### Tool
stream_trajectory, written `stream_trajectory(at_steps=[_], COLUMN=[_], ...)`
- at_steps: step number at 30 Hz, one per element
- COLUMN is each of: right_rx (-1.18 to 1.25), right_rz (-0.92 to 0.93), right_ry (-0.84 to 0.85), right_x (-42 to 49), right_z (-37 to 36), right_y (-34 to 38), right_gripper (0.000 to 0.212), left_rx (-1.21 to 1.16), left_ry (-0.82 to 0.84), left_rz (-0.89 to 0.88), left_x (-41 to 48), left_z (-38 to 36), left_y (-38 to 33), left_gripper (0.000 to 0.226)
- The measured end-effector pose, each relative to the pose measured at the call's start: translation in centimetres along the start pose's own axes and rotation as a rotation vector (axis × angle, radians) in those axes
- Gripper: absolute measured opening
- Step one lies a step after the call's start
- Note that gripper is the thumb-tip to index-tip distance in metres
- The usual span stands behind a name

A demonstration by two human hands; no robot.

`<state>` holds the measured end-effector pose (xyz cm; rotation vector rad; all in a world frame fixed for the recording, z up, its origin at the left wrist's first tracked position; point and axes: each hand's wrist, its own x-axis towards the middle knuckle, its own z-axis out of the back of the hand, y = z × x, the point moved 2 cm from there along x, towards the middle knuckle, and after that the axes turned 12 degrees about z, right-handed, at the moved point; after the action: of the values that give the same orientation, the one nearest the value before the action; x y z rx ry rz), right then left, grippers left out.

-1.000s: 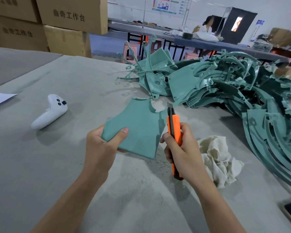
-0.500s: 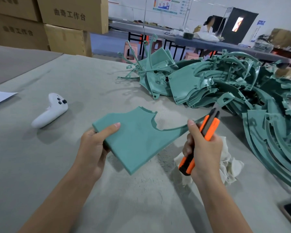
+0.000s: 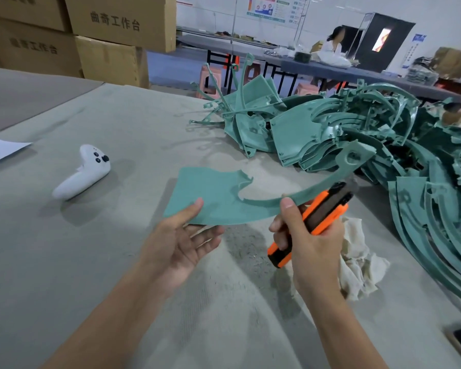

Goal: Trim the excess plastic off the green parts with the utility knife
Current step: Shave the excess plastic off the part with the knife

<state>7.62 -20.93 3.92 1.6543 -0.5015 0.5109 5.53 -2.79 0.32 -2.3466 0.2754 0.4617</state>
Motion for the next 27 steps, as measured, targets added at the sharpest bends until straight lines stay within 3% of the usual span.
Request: stream_trajectory(at_steps=[4, 7, 10, 13, 16, 20, 27], right_rx=[0.145, 0.197, 0.308, 0.183, 0.014, -0.141, -0.243], right_rz=[-0.028, -0.059, -0.086, -0.225, -0.332, -0.157, -0.024], right_ry=[0.055, 0.13, -0.03, -0.139, 0.07, 0.342, 0.373], right_x=[-0.4, -0.6, 0.1, 1.0, 0.9, 0.2, 0.0], right_z=[-0.8, -1.1, -0.1, 1.4, 1.4, 0.4, 0.1], right_y=[-0.7, -0.9, -0.7, -1.4, -2.8, -3.0, -2.7], right_gripper=[0.03, 0.024, 0.046, 0.033, 0.013, 0.01, 0.012], left_rx=[0.063, 0.012, -0.083, 0.023, 0.13, 0.181, 0.278], left_ry=[0.044, -0.085, -0.155, -0.167, -0.144, -0.097, -0.099], left_rz=[-0.012, -0.088, -0.19, -0.303, -0.362, -0.381, -0.467], left_x=[-0.2, 0.1, 0.1, 0.1, 0.1, -0.2, -0.4], left_z=[-1.4, -1.6, -0.8, -0.3, -0.8, -1.5, -1.5], left_y=[1.0, 1.1, 0.2, -0.2, 0.4, 1.1, 1.0], left_gripper=[0.024, 0.011, 0.006, 0.006, 0.009, 0.009, 0.02])
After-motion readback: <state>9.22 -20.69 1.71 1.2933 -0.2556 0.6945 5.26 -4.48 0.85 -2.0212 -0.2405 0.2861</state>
